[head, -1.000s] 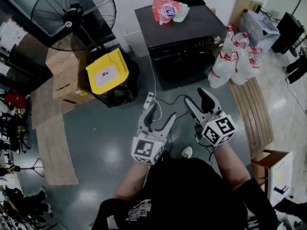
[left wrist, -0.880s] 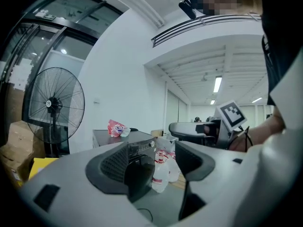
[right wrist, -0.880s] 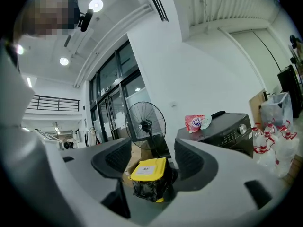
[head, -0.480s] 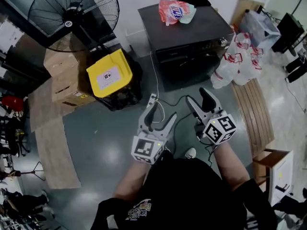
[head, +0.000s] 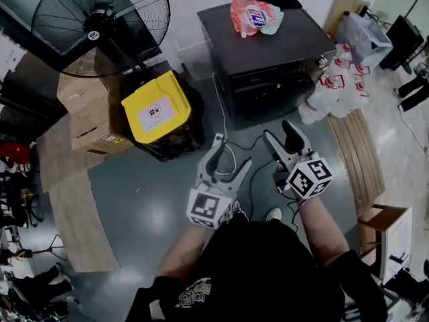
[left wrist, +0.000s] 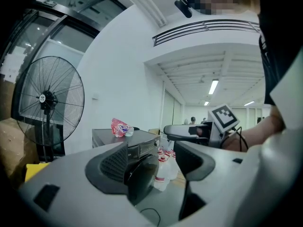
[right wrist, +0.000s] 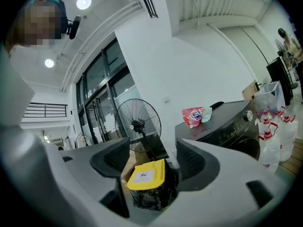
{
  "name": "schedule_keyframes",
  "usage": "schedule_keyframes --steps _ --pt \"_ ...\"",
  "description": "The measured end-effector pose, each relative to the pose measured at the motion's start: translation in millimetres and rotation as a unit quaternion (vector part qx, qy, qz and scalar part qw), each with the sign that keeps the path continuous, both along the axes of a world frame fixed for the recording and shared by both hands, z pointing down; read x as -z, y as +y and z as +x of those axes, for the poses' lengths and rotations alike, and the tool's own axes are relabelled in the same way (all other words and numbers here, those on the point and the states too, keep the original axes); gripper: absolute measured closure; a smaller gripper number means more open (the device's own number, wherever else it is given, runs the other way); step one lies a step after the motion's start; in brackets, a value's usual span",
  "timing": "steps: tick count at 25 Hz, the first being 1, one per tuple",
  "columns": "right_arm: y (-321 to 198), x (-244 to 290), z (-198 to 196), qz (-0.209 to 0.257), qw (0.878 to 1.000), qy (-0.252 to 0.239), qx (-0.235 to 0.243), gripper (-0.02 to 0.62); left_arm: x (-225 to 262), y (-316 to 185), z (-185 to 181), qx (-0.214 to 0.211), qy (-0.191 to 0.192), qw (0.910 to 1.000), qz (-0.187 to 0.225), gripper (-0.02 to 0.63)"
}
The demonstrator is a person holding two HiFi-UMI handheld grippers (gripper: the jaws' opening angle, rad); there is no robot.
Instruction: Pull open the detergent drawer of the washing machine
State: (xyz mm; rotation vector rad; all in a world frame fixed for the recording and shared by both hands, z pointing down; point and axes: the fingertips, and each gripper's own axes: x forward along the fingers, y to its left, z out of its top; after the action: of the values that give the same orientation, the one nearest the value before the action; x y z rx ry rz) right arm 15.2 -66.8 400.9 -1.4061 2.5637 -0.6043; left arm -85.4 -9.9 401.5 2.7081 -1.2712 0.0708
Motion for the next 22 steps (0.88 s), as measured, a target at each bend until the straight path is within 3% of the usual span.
schedule_keyframes --steps 11,19,22 --pt "-46.1 -13.5 -37.9 -0.021 1.000 -0.021 -0.011 0.255 -5.9 -36.0 -35.8 -0.017 -0.009 0.9998 0.008 0.322" --pt "-85.5 -40.7 -34.2 -0.077 0.991 -0.107 -0.004 0.222 -12.2 -65.4 -31.4 -0.003 -0.011 0.9999 0.011 0.322" --pt "-104.6 -55.5 -26.1 -0.102 0.984 -0.147 0.000 0.210 -11.2 -78.8 -23.1 0.005 -0.012 0.9999 -0.006 0.322"
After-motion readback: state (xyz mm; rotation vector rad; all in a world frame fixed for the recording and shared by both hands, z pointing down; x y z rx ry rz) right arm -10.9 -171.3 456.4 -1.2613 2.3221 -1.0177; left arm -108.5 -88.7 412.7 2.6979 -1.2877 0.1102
